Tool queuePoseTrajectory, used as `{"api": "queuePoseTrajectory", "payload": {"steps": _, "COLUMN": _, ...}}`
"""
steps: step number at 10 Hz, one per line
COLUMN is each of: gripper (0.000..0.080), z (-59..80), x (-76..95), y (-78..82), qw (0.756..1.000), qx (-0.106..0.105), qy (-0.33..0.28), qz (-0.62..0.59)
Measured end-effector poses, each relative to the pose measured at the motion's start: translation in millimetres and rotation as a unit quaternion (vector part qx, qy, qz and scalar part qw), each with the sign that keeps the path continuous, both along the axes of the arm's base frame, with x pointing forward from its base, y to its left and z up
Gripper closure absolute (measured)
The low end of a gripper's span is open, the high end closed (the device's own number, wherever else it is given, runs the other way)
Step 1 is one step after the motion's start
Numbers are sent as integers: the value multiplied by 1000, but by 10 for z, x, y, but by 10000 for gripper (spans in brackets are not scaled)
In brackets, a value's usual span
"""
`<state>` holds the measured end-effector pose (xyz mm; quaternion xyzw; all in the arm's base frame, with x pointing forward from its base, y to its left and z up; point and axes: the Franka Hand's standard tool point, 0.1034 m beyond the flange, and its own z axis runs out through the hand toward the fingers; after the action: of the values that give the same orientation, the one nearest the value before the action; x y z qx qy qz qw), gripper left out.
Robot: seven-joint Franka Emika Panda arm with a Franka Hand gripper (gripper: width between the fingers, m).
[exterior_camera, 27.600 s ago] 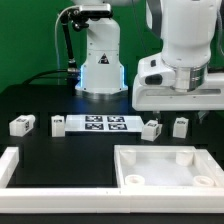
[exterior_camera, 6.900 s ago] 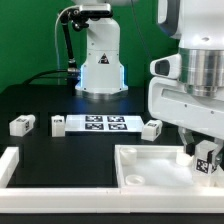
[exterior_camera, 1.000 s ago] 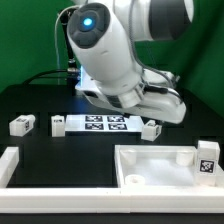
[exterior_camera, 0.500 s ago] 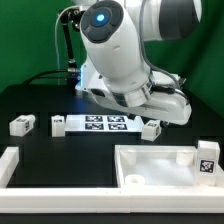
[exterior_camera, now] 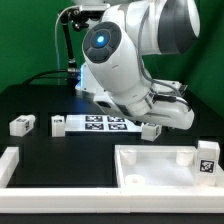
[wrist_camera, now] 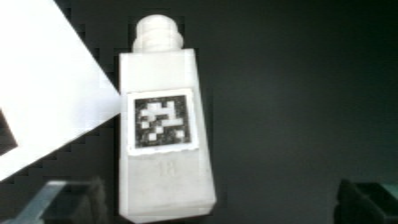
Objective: Assemble square table
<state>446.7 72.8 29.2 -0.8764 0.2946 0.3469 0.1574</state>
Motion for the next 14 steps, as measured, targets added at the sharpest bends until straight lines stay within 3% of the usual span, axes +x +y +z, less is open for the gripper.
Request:
{"api": "queuePoseTrajectory", "payload": {"steps": 2, "gripper": 151, "z": -17, "x": -25, "y": -11, "qw": 1000, "qx": 9, "qy": 1, "qz": -3}}
{"api": "queuePoseTrajectory", "payload": {"steps": 3, "gripper": 151, "z": -88, "x": -116, "y": -48, "qw": 999, "qx": 32, "qy": 18, "qz": -22}}
{"api": "queuePoseTrajectory", "payload": {"steps": 5, "gripper": 151, "z": -200, "x": -246, "y": -65, "qw": 997, "qx": 52, "qy": 42, "qz": -38}}
{"api": "queuePoseTrajectory", "payload": {"steps": 8, "gripper": 151, "z": -233, "x": -260, "y": -63, "qw": 997, "qx": 53, "qy": 45, "qz": -39}}
{"api": "queuePoseTrajectory", "payload": {"steps": 10, "gripper": 445, "z": -235, "x": -260, "y": -67, "qw": 997, "qx": 53, "qy": 45, "qz": -39}}
{"api": "queuePoseTrajectory", "payload": {"steps": 11, "gripper": 445, "z": -235, "x": -260, "y": -70, "qw": 997, "qx": 53, "qy": 45, "qz": -39}}
{"api": "queuePoseTrajectory", "payload": {"steps": 12, "gripper": 510, "z": -235, "x": -260, "y": -73, "qw": 997, "qx": 53, "qy": 45, "qz": -40}}
{"api": "queuePoseTrajectory", "payload": {"steps": 14, "gripper": 510, "z": -235, "x": -259, "y": -74, "qw": 997, "qx": 53, "qy": 45, "qz": -40}}
